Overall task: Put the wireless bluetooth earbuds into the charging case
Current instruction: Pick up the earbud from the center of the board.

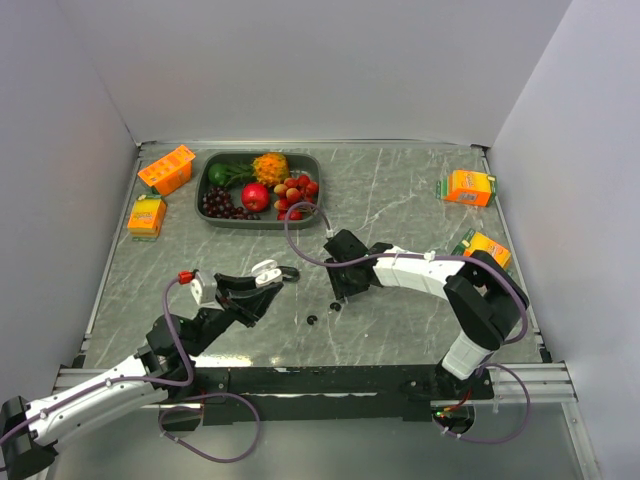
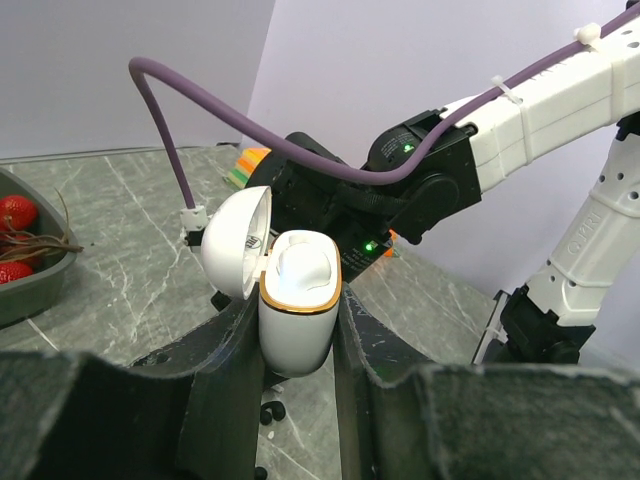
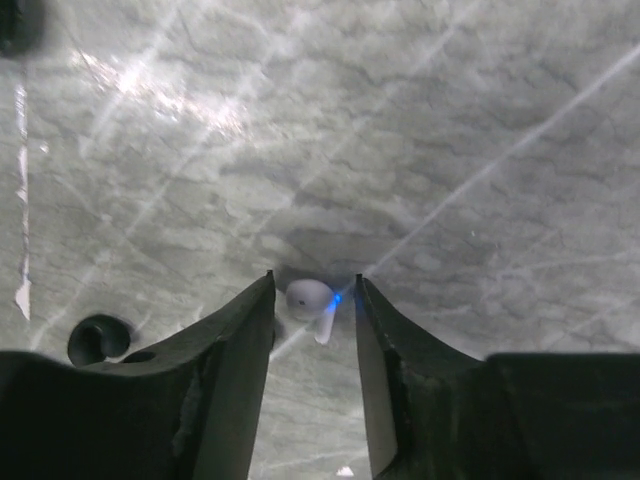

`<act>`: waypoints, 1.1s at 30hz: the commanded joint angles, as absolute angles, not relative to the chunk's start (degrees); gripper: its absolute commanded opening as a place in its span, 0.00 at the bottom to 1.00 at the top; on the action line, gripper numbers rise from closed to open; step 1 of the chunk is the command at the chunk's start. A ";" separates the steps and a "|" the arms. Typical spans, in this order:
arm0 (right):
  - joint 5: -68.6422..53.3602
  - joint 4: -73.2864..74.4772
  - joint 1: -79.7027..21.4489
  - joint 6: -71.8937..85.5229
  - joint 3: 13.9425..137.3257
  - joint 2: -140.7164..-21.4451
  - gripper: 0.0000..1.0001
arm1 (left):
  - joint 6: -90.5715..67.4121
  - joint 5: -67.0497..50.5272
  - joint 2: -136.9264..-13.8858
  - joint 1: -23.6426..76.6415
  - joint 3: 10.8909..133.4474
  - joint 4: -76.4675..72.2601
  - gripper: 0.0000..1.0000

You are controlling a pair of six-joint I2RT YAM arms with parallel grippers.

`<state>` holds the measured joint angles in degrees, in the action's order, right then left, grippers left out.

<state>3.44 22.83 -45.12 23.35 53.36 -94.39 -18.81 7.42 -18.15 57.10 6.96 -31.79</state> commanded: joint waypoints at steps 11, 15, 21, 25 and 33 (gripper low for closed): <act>2.90 25.31 -45.62 24.26 52.74 -91.76 0.45 | -19.34 7.73 -17.31 57.31 7.47 -34.10 0.01; 2.29 25.05 -45.62 24.00 53.08 -92.28 0.31 | -19.34 7.65 -17.49 57.30 7.56 -34.01 0.01; 3.07 25.22 -45.62 24.17 53.44 -90.97 0.13 | -19.07 7.91 -17.14 57.30 7.82 -33.31 0.01; 5.71 25.75 -45.61 25.13 53.26 -87.46 0.06 | -18.90 7.91 -17.40 57.30 7.91 -33.40 0.01; 14.67 20.22 -45.62 26.54 50.98 -69.80 0.00 | -18.98 8.35 -20.03 57.30 8.00 -35.68 0.01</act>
<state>8.49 24.97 -45.23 25.50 51.99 -80.07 -18.94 7.46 -18.46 57.10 6.96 -32.12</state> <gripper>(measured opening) 0.262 0.330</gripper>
